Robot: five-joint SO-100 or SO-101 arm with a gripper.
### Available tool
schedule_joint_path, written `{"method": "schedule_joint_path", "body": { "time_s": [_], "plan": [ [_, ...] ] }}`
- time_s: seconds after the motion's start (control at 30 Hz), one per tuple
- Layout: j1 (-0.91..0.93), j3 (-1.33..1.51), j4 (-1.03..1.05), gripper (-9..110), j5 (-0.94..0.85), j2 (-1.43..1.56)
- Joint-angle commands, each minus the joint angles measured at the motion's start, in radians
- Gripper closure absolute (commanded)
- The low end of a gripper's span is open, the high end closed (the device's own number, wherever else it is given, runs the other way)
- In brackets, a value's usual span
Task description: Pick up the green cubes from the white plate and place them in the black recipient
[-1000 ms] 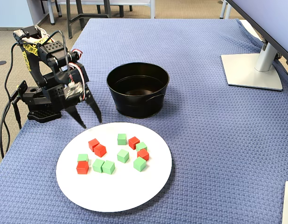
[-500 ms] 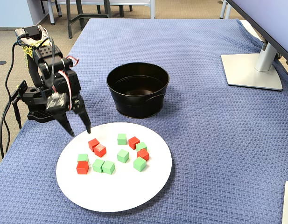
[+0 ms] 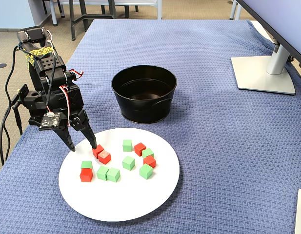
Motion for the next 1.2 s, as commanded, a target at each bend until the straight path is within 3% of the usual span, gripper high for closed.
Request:
{"method": "schedule_joint_path", "body": {
  "time_s": [0.0,1.17],
  "plan": [
    [0.020,-0.083,-0.014,80,0.020,-0.009],
    [0.043,-0.365,-0.015,80,-0.003,-0.350]
  ]
}}
